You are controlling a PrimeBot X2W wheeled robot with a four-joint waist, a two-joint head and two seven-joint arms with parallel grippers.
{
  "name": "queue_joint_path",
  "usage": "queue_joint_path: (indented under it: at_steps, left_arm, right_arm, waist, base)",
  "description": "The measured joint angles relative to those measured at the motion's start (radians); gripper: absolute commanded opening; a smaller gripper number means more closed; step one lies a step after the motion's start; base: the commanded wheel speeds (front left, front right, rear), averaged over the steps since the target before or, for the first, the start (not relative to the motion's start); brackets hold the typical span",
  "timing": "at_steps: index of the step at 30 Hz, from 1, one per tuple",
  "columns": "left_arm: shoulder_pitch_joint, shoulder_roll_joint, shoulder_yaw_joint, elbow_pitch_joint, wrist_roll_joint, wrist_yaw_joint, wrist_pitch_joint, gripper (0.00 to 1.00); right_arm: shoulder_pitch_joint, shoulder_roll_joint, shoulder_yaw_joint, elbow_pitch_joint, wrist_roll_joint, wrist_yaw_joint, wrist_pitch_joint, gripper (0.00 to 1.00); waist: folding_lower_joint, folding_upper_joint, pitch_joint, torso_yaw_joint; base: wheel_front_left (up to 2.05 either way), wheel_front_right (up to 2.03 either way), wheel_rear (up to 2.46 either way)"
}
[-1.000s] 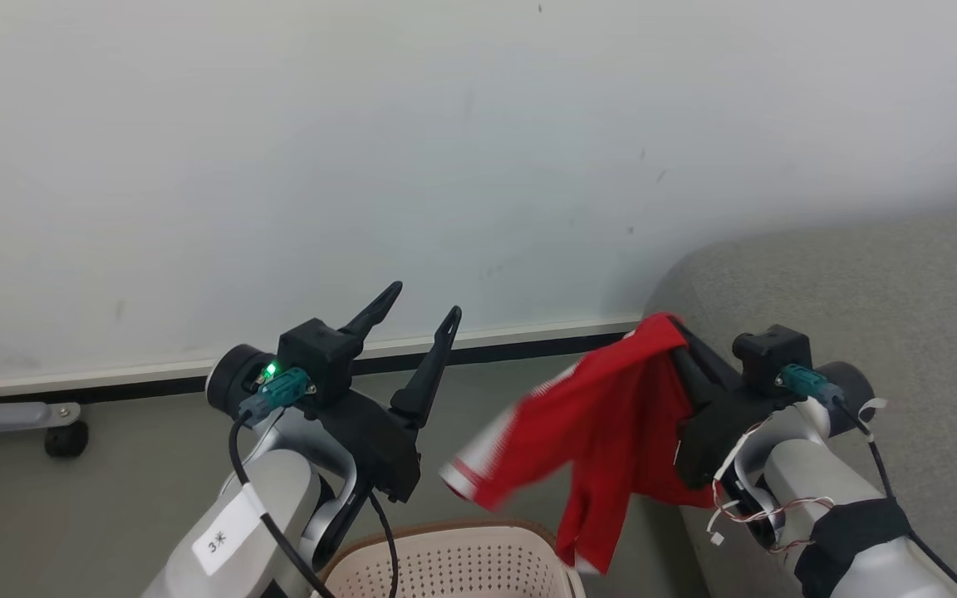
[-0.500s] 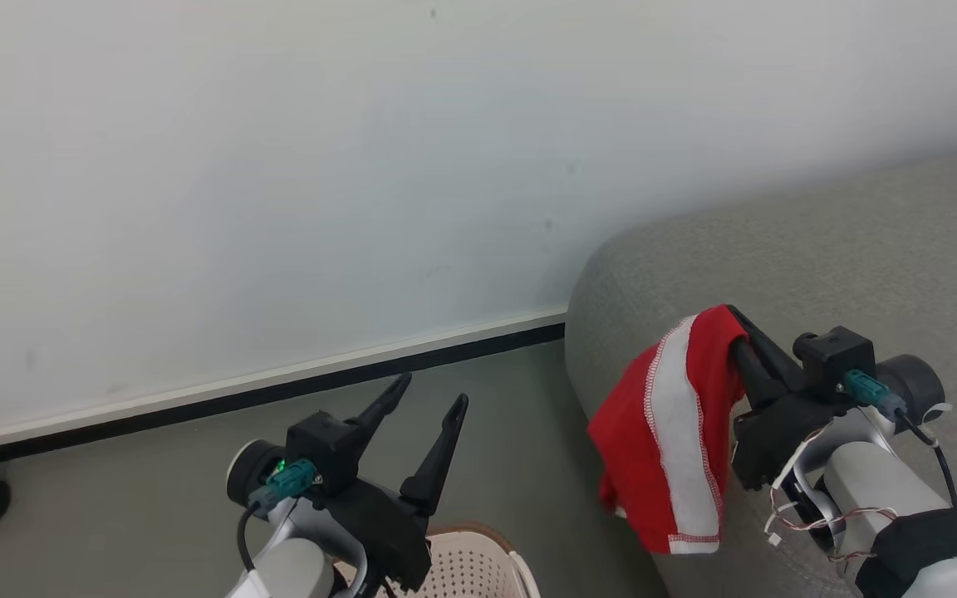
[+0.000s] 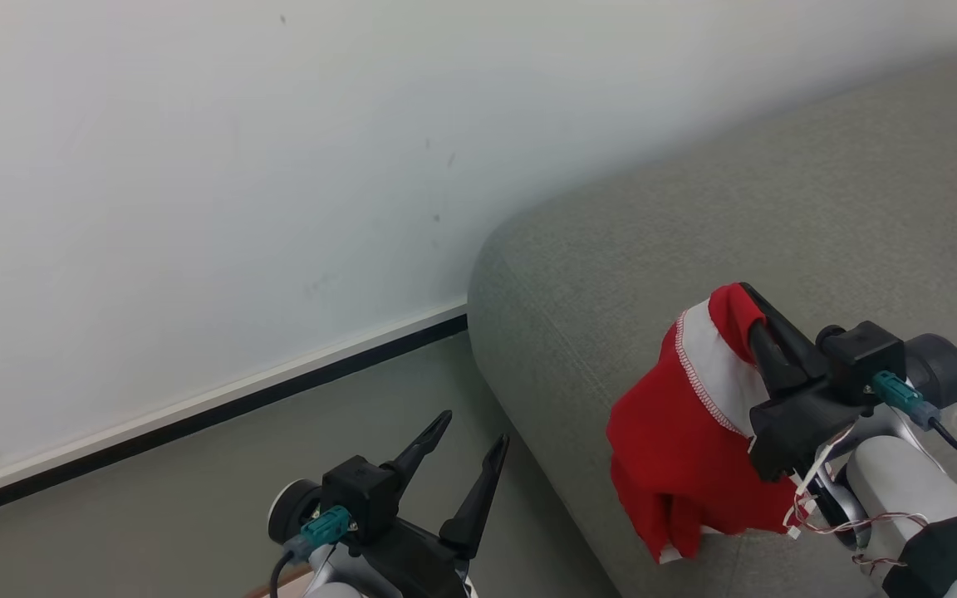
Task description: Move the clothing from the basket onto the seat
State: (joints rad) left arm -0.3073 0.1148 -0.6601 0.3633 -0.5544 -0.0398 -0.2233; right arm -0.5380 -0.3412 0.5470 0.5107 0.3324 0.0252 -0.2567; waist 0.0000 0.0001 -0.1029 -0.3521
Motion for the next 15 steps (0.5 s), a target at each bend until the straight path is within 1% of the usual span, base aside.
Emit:
queue_joint_path:
  at_steps: [7, 13, 15]
  left_arm:
    - [0.003, -0.015, -0.020, -0.022, 0.011, 0.010, -0.008, 1.00]
    - [-0.001, -0.019, -0.035, -0.026, 0.022, 0.011, -0.008, 1.00]
    - [-0.003, -0.018, -0.036, -0.030, 0.029, 0.013, -0.008, 1.00]
  right_arm:
    - [0.022, -0.048, -0.028, -0.065, 0.000, -0.008, 0.000, 0.00]
    - [0.013, -0.080, -0.051, -0.093, 0.000, -0.007, 0.000, 0.00]
    - [-0.016, -0.093, -0.055, -0.099, 0.000, 0.003, 0.000, 0.00]
  waist:
    - [0.0000, 0.0000, 0.032, -0.063]
    - [0.0000, 0.0000, 0.081, -0.076]
    - [0.0000, 0.0000, 0.097, -0.074]
  base:
    - [0.00, 0.00, 0.00]
    - [0.00, 0.00, 0.00]
    - [0.00, 0.00, 0.00]
